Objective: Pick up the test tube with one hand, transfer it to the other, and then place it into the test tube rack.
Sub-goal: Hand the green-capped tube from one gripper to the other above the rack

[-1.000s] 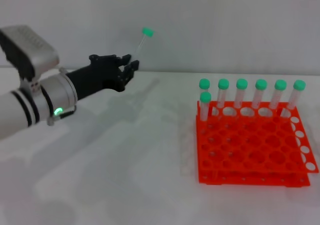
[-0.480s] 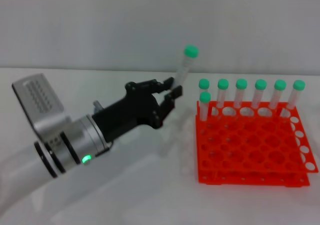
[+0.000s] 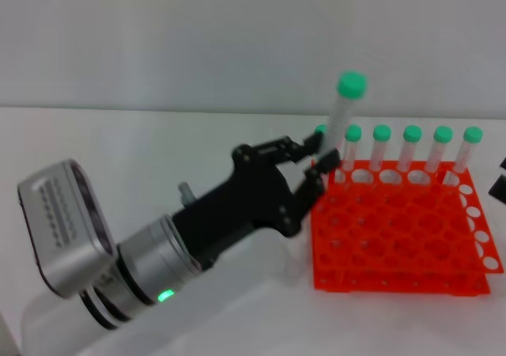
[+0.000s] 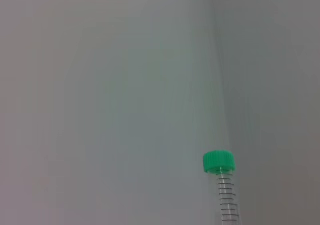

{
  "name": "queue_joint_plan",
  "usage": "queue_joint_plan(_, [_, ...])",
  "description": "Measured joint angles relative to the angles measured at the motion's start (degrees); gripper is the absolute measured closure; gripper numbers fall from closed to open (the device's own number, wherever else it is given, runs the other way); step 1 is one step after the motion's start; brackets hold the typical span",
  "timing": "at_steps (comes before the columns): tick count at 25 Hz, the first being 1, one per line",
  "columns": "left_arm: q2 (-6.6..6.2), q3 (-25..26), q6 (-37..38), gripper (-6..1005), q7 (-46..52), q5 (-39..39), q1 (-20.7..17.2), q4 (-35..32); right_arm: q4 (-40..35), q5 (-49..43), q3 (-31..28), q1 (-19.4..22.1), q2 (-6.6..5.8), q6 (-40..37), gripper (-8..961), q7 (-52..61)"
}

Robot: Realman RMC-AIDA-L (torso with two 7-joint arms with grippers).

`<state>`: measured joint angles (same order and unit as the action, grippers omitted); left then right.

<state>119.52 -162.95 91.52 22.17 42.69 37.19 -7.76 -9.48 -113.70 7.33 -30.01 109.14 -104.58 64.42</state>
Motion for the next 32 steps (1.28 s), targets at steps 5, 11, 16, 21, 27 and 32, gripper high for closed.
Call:
queue_joint_plan(5, [0.20, 0.00, -0.51, 761, -3.50, -0.54, -1.47, -4.49, -1.41, 0.13, 0.72, -0.75, 1.02, -6.06, 84, -0.31])
queue_joint_plan(11, [0.41, 0.00, -2.25, 757, -3.75, -1.33, -3.30, -7.38, -1.79, 0.62, 1.13, -2.59, 2.19, -8.32, 83, 0.11])
queue_joint_plan(16, [0.44, 0.00, -2.53, 753, -3.83, -2.66, -3.75, -7.51, -1.82, 0.48, 1.33, -4.20, 2.88, -7.92, 83, 0.32])
queue_joint_plan(21, [0.45, 0.00, -2.99, 749, -3.88, -4.22, -3.72, -7.56, -2.29, 0.28, 2.49, -5.80, 3.85, -5.82, 84, 0.35])
queue_joint_plan(27, [0.45, 0.00, -3.94, 745, -3.76, -4.31, -3.80, -7.58, -3.84, 0.33, 4.22, -7.25, 5.82, -3.57, 93, 0.12])
queue_joint_plan(32, [0.46, 0.00, -4.17, 741, -3.44, -4.71, -3.86, -7.62, -3.94, 0.56, 6.44, -8.28, 6.12, -3.05, 108, -0.38])
